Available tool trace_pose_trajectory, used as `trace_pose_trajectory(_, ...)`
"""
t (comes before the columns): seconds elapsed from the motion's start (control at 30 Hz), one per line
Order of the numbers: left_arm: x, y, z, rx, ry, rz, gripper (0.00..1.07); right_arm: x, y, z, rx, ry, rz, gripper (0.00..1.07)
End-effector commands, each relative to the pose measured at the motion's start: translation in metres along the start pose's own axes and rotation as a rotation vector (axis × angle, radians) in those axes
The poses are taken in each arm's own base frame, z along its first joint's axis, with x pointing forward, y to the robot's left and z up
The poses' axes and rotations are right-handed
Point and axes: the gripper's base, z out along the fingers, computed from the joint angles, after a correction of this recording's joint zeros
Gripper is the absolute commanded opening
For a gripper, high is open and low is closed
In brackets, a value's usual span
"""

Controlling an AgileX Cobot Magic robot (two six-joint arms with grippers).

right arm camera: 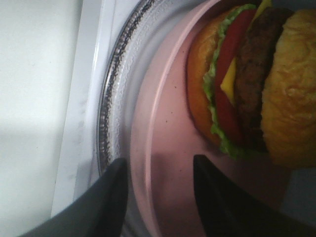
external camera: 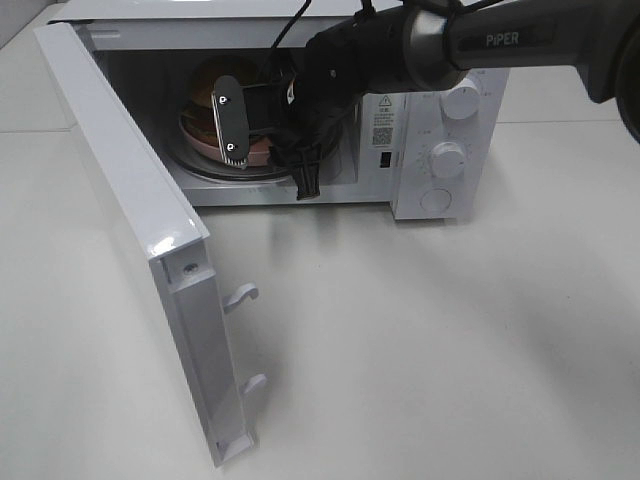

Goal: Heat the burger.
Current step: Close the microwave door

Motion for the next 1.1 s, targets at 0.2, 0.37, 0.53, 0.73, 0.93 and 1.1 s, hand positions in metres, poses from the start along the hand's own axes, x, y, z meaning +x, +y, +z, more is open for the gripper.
trace_pose_trajectory(0.2,0.000,0.000,-0.001,-0.002,-0.023,-0.001,1.00,0.002,0.000,-0.012,0.014,-0.004,0.019,0.44)
trace_pose_trajectory(0.37,0.000,0.000,-0.001,-0.002,-0.023,-0.001,1.00,0.003,0.006,-0.023,0.032,-0.016,0.012,0.46)
trace_pose_trajectory(0.53,0.000,0.000,-0.001,-0.002,-0.023,-0.001,1.00,0.005,0.011,-0.038,0.030,-0.020,0.010,0.54)
trace_pose_trajectory(0.73,0.000,0.000,-0.001,-0.002,-0.023,-0.001,1.00,0.008,0.020,-0.054,0.019,-0.011,-0.018,0.61)
trace_pose_trajectory(0.93,0.000,0.000,-0.001,-0.002,-0.023,-0.001,1.00,0.011,0.033,-0.070,0.044,-0.034,-0.021,0.68)
trace_pose_trajectory(1.1,0.000,0.000,-0.001,-0.002,-0.023,-0.001,1.00,0.014,0.044,-0.085,0.033,-0.034,-0.023,0.73)
